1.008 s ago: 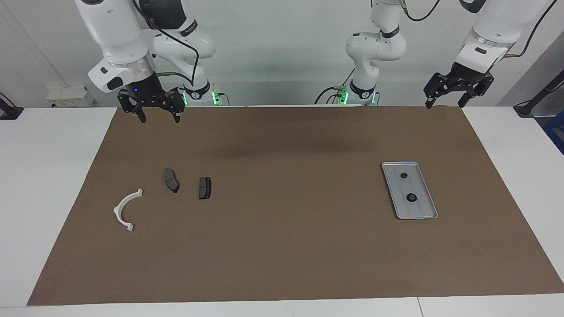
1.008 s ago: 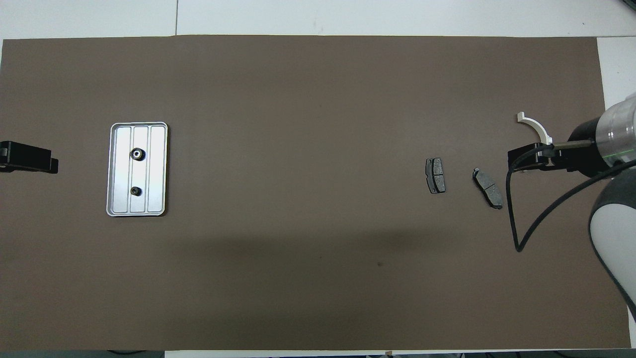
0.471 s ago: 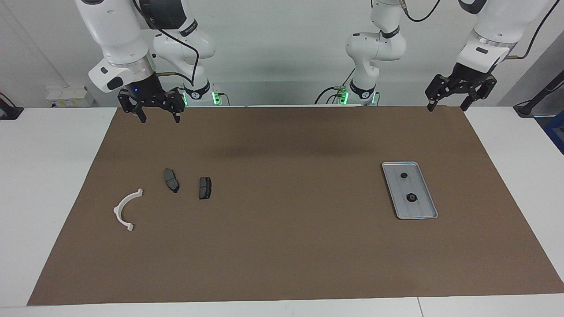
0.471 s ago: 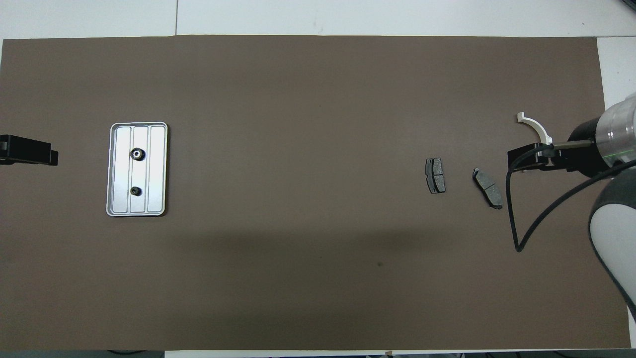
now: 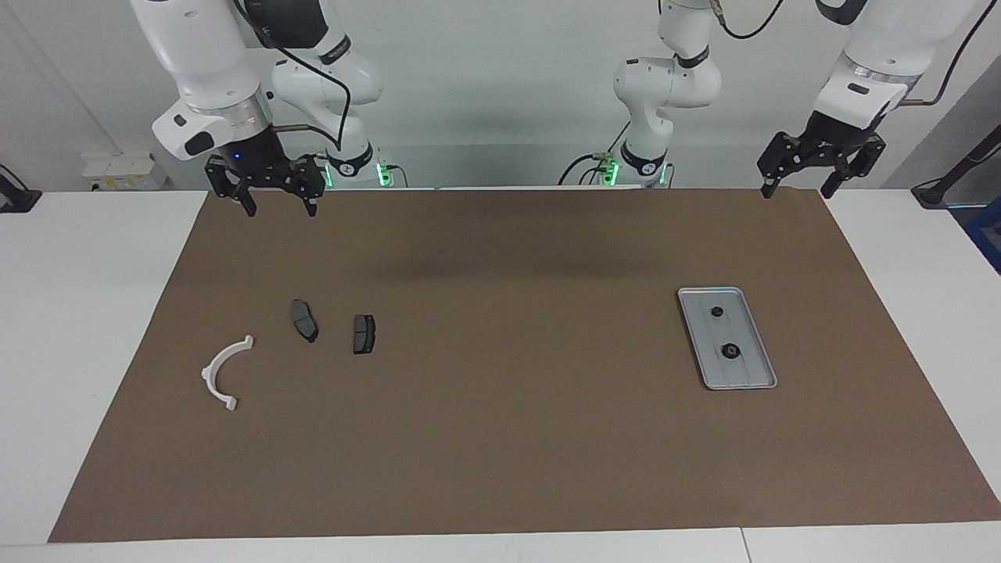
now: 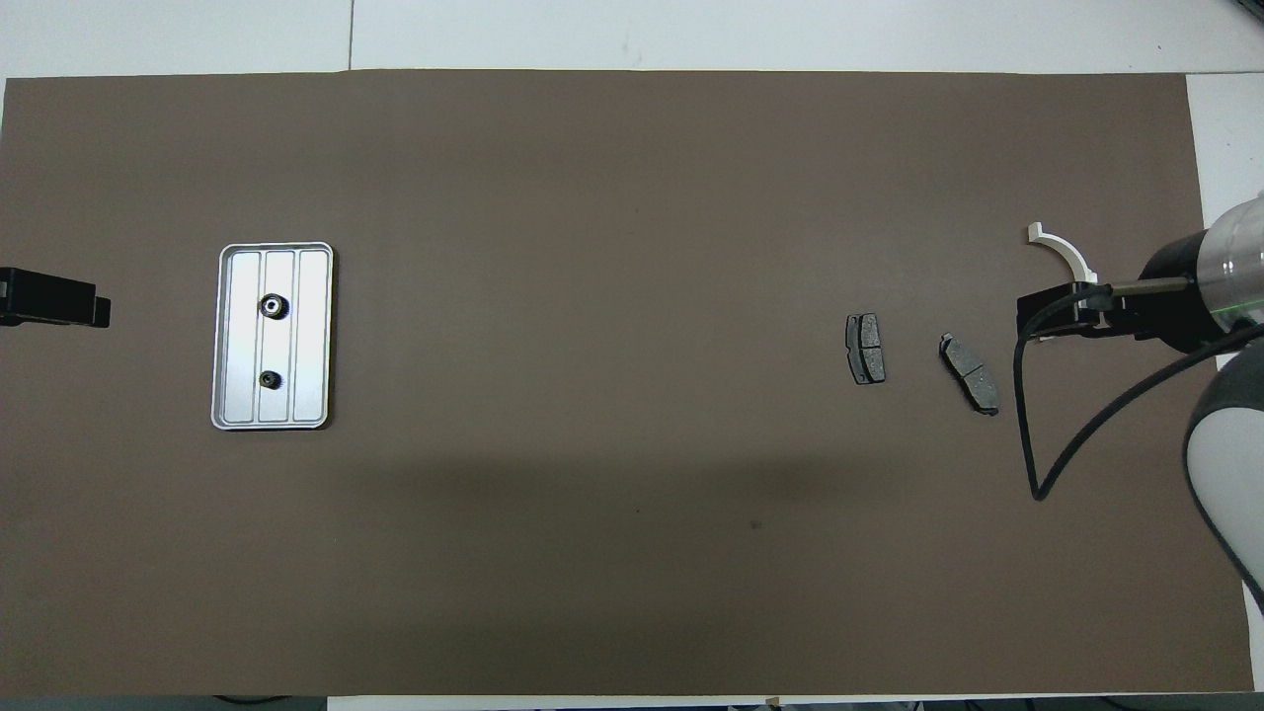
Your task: Pick bearing gear from pile to tray
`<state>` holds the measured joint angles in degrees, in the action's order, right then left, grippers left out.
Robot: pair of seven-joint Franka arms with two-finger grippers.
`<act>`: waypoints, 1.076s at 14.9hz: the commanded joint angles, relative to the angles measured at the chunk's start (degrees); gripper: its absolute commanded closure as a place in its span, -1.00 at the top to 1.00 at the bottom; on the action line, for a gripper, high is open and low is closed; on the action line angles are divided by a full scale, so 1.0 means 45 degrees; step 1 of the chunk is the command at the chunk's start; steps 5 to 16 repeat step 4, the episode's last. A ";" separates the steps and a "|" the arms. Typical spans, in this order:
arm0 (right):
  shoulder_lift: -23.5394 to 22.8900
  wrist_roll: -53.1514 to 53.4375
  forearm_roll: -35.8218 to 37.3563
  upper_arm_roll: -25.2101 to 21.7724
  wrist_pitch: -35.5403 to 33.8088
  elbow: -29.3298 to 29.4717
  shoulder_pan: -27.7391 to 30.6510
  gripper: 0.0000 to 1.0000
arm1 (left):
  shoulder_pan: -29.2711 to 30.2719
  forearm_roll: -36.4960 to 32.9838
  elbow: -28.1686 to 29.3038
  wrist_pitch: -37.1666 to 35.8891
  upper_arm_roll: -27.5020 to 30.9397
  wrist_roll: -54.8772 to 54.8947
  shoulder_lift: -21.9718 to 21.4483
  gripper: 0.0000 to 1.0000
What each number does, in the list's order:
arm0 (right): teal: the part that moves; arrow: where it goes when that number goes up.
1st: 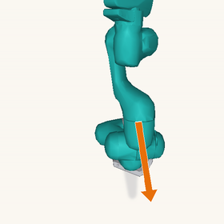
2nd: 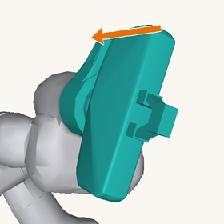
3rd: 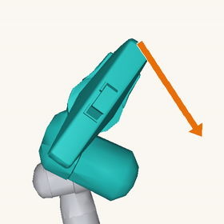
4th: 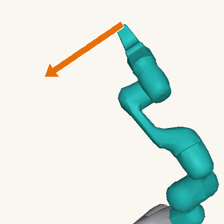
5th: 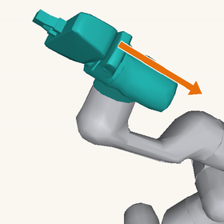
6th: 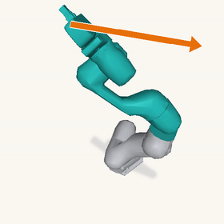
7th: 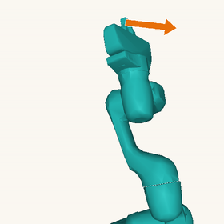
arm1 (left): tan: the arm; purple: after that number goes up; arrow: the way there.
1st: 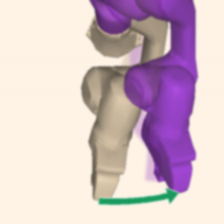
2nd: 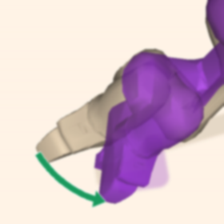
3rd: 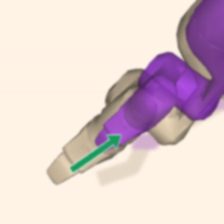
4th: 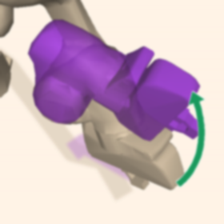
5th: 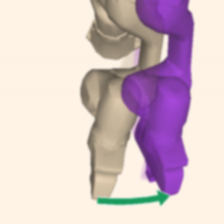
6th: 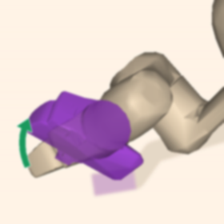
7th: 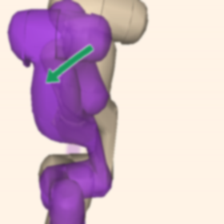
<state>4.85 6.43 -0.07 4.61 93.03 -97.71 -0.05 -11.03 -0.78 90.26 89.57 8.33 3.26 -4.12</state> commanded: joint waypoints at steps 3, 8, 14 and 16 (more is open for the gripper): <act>0.0192 0.0055 -0.0258 0.0010 0.0009 -0.0103 0.0109 1.00 | 0.0108 -0.0001 0.0040 0.0290 -0.0112 0.0233 -0.0003 1.00; 0.0192 0.0055 -0.0258 0.0010 0.0009 -0.0103 0.0090 1.00 | 0.0108 -0.0001 0.0059 0.0310 -0.0112 0.0233 -0.0003 1.00; 0.0192 0.0055 -0.0258 0.0010 0.0009 -0.0103 0.0090 1.00 | 0.0108 -0.0001 0.0059 0.0310 -0.0112 0.0233 -0.0003 1.00; 0.0192 0.0055 -0.0258 0.0010 0.0009 -0.0103 0.0090 1.00 | 0.0108 -0.0001 0.0059 0.0310 -0.0112 0.0233 -0.0003 1.00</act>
